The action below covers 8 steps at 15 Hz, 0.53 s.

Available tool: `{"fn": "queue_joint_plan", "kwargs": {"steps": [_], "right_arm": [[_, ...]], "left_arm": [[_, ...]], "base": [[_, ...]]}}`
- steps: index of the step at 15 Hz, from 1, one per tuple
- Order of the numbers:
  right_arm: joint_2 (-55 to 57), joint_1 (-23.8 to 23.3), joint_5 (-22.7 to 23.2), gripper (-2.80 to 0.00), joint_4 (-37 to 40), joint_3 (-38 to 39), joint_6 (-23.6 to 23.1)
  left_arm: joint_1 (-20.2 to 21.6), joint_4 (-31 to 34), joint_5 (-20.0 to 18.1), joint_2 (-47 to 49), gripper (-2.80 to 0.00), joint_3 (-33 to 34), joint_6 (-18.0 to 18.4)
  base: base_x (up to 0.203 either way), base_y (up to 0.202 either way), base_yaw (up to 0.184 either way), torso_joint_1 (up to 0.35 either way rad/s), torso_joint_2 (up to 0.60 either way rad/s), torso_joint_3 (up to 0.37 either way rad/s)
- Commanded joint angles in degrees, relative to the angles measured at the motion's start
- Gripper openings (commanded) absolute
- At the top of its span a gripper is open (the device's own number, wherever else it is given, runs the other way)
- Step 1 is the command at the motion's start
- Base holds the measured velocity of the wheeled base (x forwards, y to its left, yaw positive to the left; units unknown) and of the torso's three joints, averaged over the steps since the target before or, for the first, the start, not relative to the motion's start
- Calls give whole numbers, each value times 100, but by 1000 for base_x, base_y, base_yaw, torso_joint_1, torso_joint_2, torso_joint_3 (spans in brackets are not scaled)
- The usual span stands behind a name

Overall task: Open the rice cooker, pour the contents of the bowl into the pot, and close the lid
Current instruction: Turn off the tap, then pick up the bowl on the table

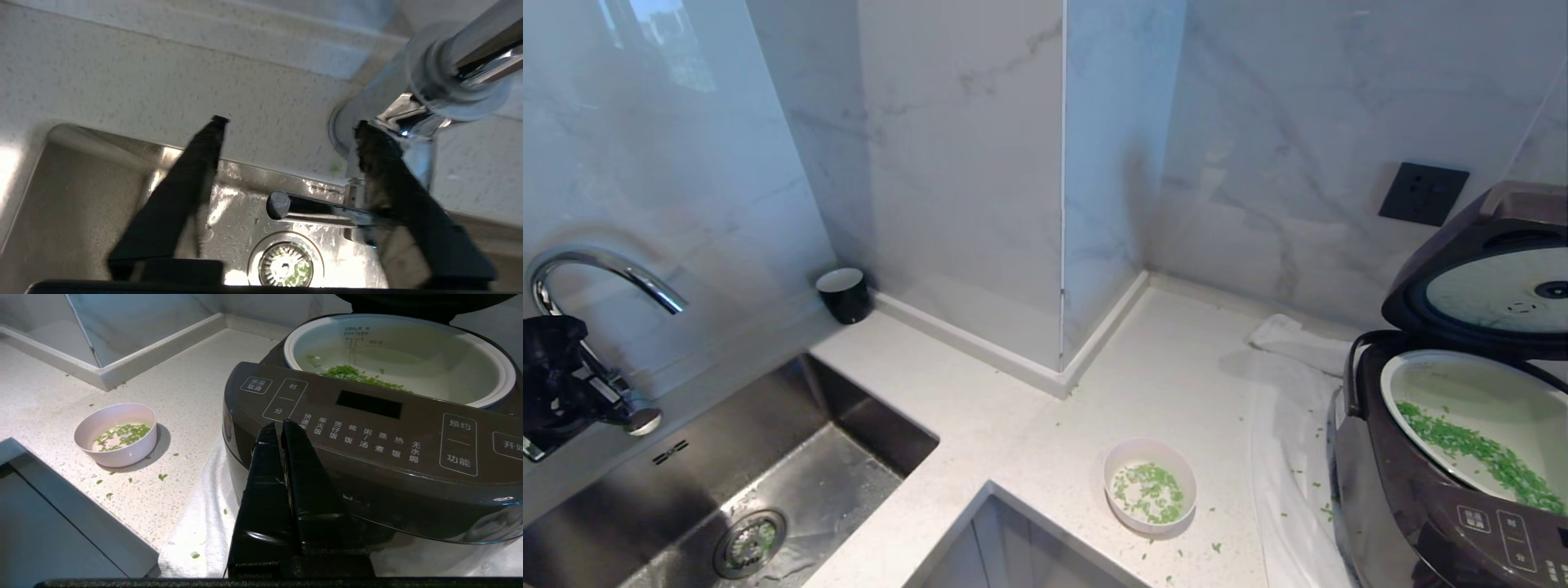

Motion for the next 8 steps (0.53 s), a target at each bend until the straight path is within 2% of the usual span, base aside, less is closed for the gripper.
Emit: {"fn": "queue_joint_plan", "kwargs": {"steps": [1, 3, 6, 8], "right_arm": [[0, 4, 2, -280, 0, 0, -1], [0, -4, 2, -280, 0, 0, -1], [0, 4, 2, -280, 0, 0, -1], [0, 4, 2, -280, 0, 0, -1]], "left_arm": [[12, -38, -5, -208, 0, -12, -29], [2, 9, -28, -571, 0, 71, -65], [-28, 294, -118, -1225, 0, 771, -64], [-22, 324, -580, -1639, 0, 1447, -67]], "base": [[0, 0, 0, 0, 0, 0], [0, 0, 0, 0, 0, 0], [0, 0, 0, 0, 0, 0], [0, 0, 0, 0, 0, 0]]}}
